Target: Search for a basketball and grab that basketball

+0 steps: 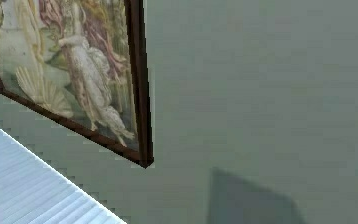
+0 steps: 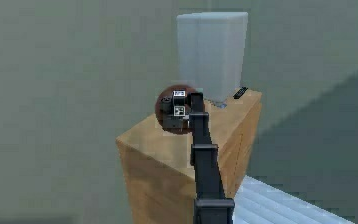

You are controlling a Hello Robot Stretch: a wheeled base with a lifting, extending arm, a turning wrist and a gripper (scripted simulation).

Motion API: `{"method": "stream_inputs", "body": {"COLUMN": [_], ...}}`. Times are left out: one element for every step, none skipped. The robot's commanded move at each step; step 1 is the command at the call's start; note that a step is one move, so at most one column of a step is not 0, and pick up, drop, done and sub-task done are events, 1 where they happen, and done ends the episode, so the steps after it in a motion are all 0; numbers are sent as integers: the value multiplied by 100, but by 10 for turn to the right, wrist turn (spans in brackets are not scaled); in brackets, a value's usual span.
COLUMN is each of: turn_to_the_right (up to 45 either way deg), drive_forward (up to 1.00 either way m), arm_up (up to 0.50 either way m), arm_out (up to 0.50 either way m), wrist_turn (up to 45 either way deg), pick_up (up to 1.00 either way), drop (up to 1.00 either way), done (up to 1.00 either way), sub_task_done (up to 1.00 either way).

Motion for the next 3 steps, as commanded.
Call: {"method": "stream_inputs", "body": {"turn_to_the_right": [0,0,0], "drive_forward": [0,0,0], "arm_up": [0,10,0], "arm_out": [0,0,0], "wrist_turn": [0,0,0], "pick_up": [100,0,0], "drop": [0,0,0], "done": [0,0,100], "sub_task_done": [0,0,0]}}
